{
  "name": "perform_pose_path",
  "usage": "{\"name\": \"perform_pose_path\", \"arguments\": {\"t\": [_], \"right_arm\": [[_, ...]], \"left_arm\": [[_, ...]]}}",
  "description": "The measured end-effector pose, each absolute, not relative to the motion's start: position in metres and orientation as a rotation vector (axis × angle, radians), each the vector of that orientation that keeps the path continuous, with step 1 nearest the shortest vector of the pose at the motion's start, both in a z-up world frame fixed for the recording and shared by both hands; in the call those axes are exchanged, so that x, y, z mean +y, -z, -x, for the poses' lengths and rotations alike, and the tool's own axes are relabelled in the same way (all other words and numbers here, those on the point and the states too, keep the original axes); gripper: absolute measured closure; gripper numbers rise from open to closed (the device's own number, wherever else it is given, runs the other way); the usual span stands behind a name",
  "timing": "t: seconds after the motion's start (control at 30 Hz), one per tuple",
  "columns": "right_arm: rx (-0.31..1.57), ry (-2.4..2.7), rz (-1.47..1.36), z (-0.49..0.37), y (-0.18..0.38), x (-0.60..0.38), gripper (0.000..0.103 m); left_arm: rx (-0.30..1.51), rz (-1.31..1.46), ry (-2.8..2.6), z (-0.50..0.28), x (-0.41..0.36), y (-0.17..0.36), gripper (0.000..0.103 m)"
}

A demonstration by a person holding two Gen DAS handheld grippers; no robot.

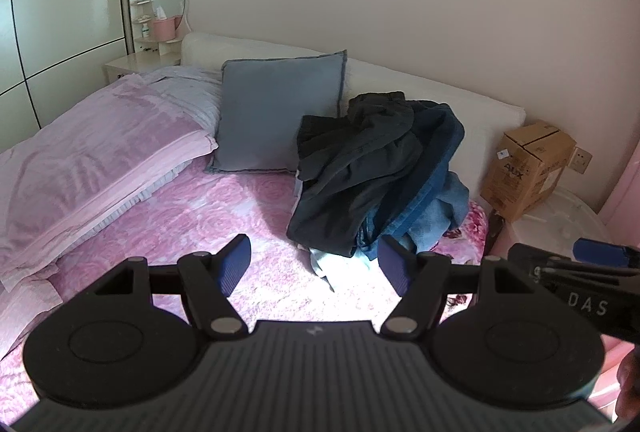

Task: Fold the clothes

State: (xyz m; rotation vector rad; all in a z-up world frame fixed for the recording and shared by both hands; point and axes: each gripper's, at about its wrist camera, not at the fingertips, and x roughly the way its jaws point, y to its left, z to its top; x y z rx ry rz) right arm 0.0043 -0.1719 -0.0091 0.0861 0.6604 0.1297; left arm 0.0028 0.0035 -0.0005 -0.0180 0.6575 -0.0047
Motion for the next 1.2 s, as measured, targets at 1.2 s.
{"name": "perform_pose_path", "arguments": {"t": [1.2], "right_arm": [[0.646,-0.120,-0.071,-0.015,0.004,-0.167,0.025]], "left_arm": [[0.658,0.014,0.024,0.006,0.037,0.014,0.036]]}}
